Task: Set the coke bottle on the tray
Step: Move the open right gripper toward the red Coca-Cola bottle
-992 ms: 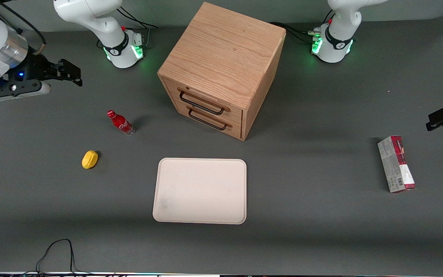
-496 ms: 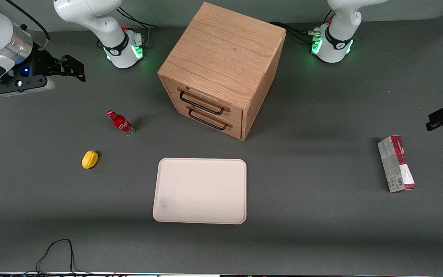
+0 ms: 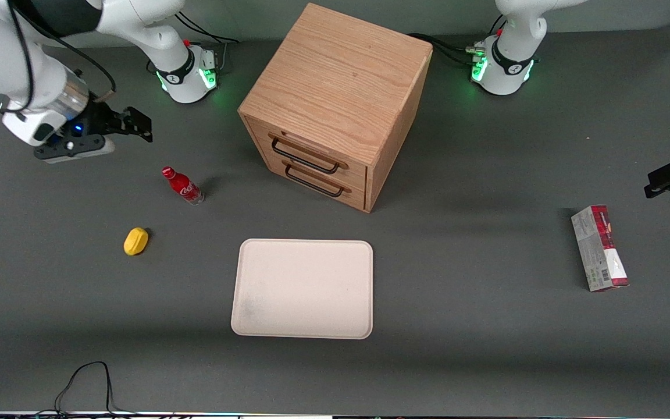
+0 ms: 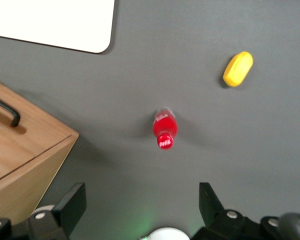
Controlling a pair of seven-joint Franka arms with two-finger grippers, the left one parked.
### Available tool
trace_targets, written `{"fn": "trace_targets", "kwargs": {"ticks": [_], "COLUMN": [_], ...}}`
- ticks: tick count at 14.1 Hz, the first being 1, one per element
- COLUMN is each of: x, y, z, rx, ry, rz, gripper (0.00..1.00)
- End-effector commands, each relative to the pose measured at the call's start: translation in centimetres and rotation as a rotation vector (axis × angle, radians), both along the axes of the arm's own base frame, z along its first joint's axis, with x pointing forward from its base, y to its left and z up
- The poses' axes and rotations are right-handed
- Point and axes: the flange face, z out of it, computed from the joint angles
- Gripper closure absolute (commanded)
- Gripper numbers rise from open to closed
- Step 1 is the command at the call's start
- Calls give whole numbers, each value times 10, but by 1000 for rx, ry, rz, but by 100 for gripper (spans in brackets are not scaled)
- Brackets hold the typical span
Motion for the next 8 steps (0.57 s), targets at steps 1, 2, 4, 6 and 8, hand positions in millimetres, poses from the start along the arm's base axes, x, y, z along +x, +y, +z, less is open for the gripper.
{"fn": "trace_targets", "kwargs": {"ticks": [1,2,4,6,8], "x": [-21,-25,-32,-28,-21], "y": [-3,-4,-4,-3,-1], "z": [-53,-73,-102,-126,-145], "rx": [3,5,9,5,-3], "ry": [-67,-81,-102,-122,-126], "rz": [11,11,11,9,9], "gripper": [0,0,0,0,0]}}
